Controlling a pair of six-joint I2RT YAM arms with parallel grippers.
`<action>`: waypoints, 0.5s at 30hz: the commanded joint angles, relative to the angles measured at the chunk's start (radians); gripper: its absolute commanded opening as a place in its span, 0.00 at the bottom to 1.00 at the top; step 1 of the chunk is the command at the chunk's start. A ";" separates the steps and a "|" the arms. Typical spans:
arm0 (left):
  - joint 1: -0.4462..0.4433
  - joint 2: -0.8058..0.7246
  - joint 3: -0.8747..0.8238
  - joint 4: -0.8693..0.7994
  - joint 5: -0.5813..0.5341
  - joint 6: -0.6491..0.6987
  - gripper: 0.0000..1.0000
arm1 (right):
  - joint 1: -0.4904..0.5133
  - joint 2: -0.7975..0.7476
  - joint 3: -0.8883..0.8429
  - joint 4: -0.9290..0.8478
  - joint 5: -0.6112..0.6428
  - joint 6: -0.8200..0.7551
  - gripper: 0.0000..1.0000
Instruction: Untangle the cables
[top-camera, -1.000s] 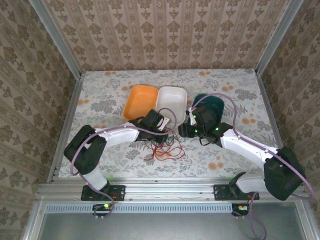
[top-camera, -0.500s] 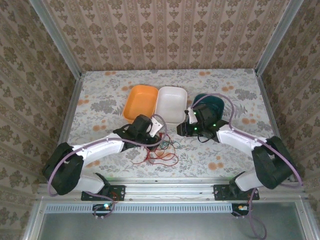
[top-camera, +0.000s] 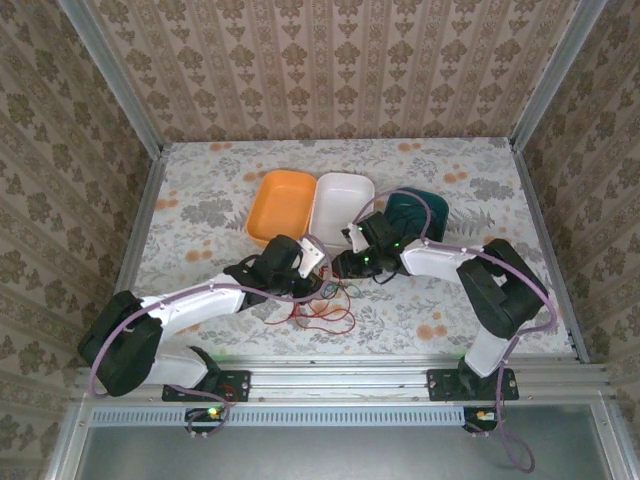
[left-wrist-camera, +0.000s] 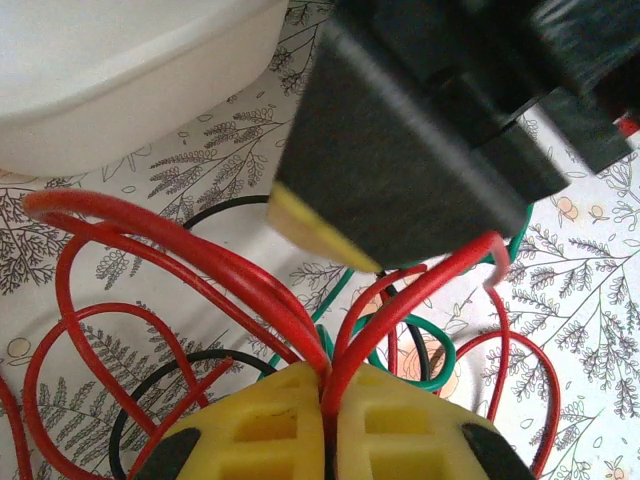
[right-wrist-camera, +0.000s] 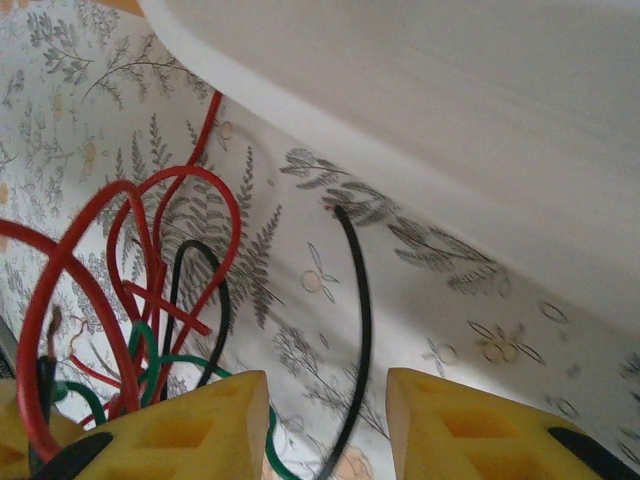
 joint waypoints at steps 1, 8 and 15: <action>-0.007 0.000 -0.006 0.036 -0.021 0.020 0.00 | 0.022 0.046 0.043 -0.012 -0.025 0.006 0.36; -0.008 -0.006 -0.010 0.048 -0.045 0.018 0.00 | 0.031 0.060 0.036 -0.002 0.006 0.008 0.15; -0.008 0.006 -0.013 0.040 -0.057 0.010 0.00 | 0.028 -0.057 0.006 -0.029 0.114 -0.021 0.00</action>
